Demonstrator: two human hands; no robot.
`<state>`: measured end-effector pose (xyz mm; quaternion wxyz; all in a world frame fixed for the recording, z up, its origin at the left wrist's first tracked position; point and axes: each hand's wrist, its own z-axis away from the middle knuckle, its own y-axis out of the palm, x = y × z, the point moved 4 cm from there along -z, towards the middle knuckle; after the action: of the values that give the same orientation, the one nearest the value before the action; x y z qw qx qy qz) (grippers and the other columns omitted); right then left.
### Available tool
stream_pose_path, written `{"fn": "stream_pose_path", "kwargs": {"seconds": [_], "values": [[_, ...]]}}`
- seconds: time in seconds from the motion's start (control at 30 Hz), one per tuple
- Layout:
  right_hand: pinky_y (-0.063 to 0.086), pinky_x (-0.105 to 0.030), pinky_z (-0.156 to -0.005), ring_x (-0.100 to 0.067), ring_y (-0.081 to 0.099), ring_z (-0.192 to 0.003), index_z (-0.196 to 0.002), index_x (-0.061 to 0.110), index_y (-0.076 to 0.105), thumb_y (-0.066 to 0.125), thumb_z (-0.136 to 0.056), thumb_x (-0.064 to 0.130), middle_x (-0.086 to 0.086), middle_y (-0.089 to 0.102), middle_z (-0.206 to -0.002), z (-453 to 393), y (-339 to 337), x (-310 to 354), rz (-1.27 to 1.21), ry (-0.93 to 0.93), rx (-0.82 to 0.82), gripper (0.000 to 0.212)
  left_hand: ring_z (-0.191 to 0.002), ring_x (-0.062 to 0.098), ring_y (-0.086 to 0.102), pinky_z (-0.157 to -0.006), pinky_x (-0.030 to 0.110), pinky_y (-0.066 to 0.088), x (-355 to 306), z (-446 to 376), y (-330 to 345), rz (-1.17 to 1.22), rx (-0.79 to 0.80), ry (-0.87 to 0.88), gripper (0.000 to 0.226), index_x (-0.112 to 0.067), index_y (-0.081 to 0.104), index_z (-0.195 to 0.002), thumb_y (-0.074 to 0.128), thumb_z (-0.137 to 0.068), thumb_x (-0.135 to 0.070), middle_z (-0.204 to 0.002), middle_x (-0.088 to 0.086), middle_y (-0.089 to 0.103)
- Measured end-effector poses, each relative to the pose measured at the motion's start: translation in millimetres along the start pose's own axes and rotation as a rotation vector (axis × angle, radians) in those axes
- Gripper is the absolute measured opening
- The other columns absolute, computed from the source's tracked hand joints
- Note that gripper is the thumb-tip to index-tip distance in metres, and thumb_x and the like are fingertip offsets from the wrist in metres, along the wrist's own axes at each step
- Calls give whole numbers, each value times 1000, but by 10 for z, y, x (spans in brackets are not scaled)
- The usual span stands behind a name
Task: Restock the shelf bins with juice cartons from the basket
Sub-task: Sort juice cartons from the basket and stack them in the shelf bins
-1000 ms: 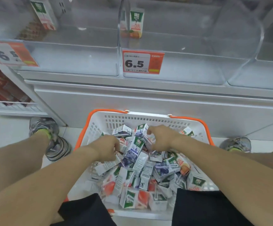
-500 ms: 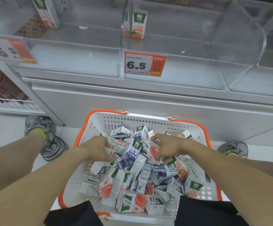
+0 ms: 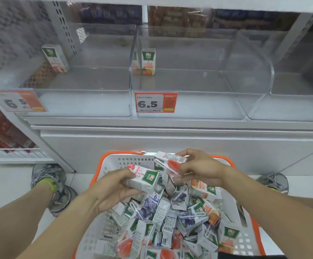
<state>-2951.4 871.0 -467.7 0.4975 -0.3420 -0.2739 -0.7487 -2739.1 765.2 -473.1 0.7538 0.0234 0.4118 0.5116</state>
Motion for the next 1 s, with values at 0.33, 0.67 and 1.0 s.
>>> {"fn": "stream_pose_path", "kwargs": {"seconds": [0.33, 0.67, 1.0], "values": [[60, -44, -81, -36, 70, -89, -114, 2, 57, 66, -84, -5, -19, 64, -102, 136, 328, 30, -298, 5, 90, 32, -97, 28, 65, -70, 36, 55, 138, -93, -170, 61, -468, 139, 33, -10, 66, -110, 77, -81, -19, -103, 13, 74], [60, -35, -71, -33, 68, -81, -114, 2, 66, 66, -84, -2, -14, 64, -94, 136, 398, 22, -313, -41, -44, 30, -77, 27, 59, -64, 34, 51, 177, 25, -75, 128, -414, 23, 18, 0, 66, -101, 70, -84, 0, -88, 18, 68], [61, -45, -78, -38, 62, -99, -124, -13, 51, 66, -57, -8, -35, 62, -113, 54, 481, -125, -304, -2, -58, 69, -98, 40, 61, -97, 59, 49, 197, 1, 94, 88, -237, -72, 30, 3, 61, -112, 61, -83, 8, -104, 26, 67]]}}
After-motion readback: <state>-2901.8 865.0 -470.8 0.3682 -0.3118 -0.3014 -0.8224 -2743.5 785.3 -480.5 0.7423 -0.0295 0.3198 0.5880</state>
